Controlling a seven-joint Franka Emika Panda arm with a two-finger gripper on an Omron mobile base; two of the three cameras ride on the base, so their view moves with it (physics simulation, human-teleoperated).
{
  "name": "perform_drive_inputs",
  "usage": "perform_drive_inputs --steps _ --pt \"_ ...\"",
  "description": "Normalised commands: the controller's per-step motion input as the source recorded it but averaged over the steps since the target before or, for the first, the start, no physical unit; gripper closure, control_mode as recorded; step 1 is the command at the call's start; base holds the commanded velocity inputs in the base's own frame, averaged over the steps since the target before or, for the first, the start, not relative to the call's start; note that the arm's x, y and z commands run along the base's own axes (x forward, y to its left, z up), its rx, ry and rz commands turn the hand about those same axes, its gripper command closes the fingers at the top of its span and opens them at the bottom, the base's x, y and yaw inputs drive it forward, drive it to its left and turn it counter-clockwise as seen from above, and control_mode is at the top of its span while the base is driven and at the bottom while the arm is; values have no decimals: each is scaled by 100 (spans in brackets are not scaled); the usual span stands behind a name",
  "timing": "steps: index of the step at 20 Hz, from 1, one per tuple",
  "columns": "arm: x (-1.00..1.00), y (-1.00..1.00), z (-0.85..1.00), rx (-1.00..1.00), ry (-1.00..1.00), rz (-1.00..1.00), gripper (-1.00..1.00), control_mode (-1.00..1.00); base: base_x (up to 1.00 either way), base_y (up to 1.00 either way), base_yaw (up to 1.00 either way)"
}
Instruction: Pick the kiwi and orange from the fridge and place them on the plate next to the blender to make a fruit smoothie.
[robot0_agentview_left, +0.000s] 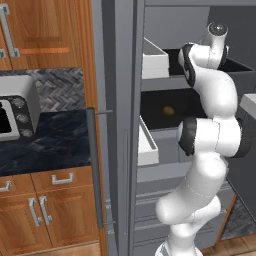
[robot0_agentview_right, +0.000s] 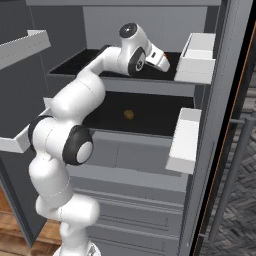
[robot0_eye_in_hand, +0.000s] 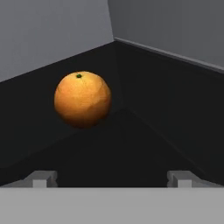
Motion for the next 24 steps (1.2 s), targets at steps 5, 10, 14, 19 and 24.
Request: perform_drive_inputs --steps 5,10,14,19,24 --pt "74 -10 -10 0 0 0 -100 -100 0 0 0" --pt "75 0 -2 0 0 0 -100 -100 0 0 0" --pt "65 -7 0 0 0 0 -100 -100 0 0 0" --pt "29 -25 -20 0 0 3 100 -100 0 0 0" --pt "-20 -26 -94 -2 0 6 100 -100 0 0 0"
